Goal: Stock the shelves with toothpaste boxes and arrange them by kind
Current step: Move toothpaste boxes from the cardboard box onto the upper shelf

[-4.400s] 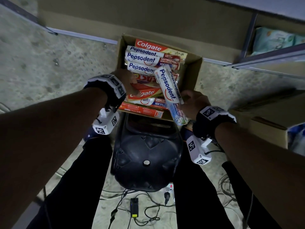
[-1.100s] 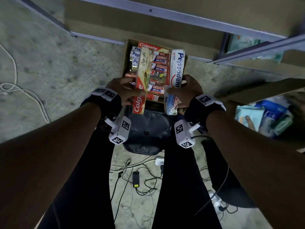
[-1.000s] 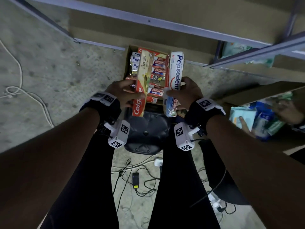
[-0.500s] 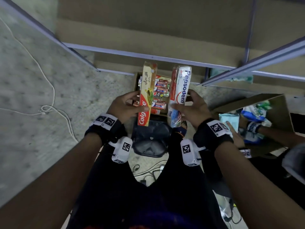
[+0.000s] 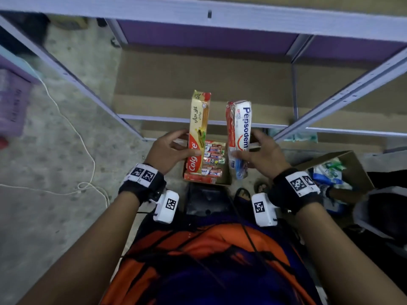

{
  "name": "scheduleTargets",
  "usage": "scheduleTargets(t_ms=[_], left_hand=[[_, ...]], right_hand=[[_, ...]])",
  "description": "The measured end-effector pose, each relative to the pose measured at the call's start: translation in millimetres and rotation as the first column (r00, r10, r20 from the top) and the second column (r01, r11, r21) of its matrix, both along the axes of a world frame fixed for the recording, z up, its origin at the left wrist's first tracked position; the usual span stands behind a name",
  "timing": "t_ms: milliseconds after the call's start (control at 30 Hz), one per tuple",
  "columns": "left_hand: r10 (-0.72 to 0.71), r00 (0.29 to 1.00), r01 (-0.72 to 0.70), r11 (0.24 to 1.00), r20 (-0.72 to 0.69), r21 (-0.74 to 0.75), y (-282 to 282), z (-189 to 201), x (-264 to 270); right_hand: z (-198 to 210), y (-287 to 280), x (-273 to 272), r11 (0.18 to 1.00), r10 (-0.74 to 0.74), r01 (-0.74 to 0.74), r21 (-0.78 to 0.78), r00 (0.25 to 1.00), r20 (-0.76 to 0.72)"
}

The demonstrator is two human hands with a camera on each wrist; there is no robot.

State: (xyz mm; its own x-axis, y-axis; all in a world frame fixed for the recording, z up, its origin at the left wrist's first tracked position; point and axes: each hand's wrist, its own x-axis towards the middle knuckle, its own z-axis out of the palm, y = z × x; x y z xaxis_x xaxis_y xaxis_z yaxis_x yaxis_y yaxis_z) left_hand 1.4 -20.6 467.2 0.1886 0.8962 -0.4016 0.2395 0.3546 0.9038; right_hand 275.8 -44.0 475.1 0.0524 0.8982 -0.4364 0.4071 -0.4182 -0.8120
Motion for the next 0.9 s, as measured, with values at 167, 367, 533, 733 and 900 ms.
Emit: scheduleTargets(t_ms=[167,367,533,733,900], left_hand=[[0.012,1.0,-0.013,0.993,0.009,0.115,13,31,-4],[0.032,0.999,-0.032,0.966,0.002,0.255,45,67,-3],[0.055,0.997,-0.068,0.945,0.048,0.32,85,109,2],[0.15,0.989,-0.13,0.894,-0.012,0.428,139,168,6],[0.264,0.929,-0.082,0.83,-0.258,0.551,187,204,7]], right_hand=[[38,7,5,0.992,0.002,-0.002,0.126,1.0,0.0],[73,29,12,0.962,-0.013,0.014,0.272,1.0,-0.006],[114,66,13,0.949,-0.029,0.055,0.312,0.996,-0.089],[174,117,11,0.909,-0.024,0.048,0.413,0.998,-0.061],[212,161,4,0.879,-0.052,0.009,0.477,0.996,0.077]])
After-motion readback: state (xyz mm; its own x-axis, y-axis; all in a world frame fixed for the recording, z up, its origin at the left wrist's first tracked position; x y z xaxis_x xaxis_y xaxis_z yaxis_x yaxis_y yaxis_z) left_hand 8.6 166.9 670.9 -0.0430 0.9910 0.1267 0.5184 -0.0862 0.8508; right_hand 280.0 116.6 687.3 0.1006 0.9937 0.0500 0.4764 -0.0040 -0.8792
